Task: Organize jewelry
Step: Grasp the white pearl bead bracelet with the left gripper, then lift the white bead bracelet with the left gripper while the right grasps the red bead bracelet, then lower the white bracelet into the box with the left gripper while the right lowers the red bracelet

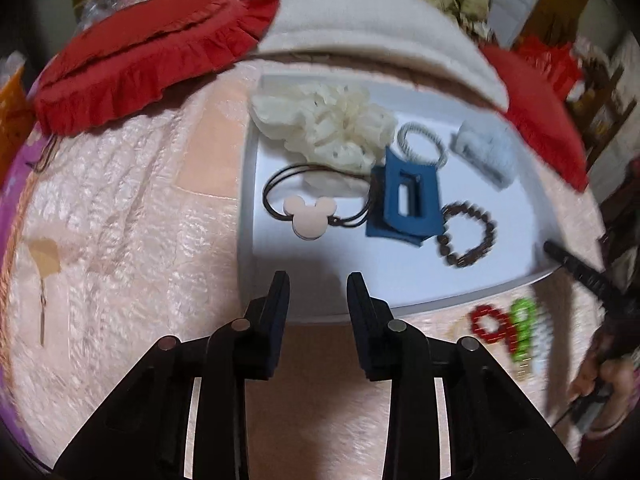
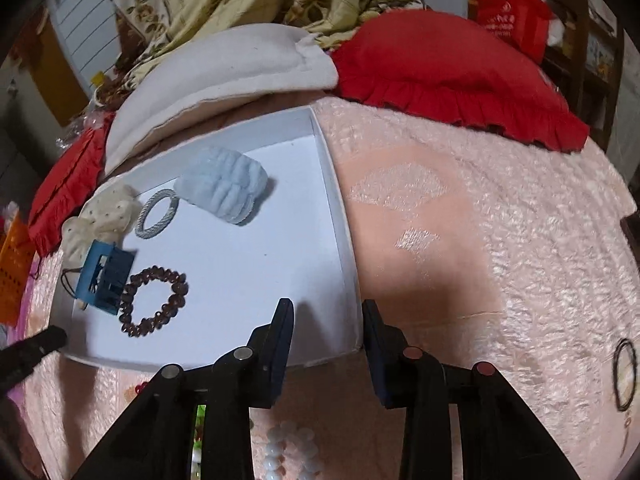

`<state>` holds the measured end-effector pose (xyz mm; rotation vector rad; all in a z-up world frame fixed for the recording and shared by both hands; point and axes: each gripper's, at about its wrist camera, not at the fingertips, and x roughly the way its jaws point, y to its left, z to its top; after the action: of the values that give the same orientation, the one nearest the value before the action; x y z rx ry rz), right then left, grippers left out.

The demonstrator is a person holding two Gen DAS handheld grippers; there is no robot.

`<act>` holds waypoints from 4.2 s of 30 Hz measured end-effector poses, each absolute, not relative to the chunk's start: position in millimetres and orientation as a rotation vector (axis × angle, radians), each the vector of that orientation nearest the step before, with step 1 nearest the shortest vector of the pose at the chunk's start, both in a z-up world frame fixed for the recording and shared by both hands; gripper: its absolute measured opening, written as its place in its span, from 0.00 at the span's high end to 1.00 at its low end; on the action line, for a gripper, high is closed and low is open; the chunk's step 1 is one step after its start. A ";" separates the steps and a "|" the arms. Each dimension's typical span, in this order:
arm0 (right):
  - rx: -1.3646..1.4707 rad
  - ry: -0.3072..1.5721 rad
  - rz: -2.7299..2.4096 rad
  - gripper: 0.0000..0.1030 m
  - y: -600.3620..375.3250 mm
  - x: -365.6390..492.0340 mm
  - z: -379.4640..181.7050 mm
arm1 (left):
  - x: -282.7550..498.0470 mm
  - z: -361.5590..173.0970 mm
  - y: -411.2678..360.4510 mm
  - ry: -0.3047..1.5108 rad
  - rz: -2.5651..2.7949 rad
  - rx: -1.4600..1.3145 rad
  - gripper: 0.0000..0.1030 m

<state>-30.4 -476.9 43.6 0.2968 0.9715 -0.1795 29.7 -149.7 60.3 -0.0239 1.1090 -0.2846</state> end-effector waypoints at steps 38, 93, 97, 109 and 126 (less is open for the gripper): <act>0.363 0.871 -0.007 0.57 -461.6 -151.0 48.0 | -82.5 76.4 -188.7 1.076 -0.552 0.030 0.92; 0.286 0.797 0.172 0.91 -398.4 -120.1 133.0 | -97.4 181.3 -130.5 0.888 -0.605 -0.070 0.92; 0.265 0.797 0.128 0.91 -406.9 -95.2 137.3 | -67.3 182.0 -144.6 0.894 -0.587 -0.043 0.92; 0.364 0.857 0.088 0.91 -428.3 -5.5 112.0 | 31.7 141.0 -186.0 0.971 -0.536 -0.045 0.92; 0.260 0.995 -0.091 0.89 -446.4 4.2 50.8 | 39.8 65.5 -135.9 1.087 -0.323 -0.005 0.90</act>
<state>4.2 -446.4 50.8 0.2598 0.9947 -0.0914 39.8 -135.9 65.5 -0.0055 1.0866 -0.3231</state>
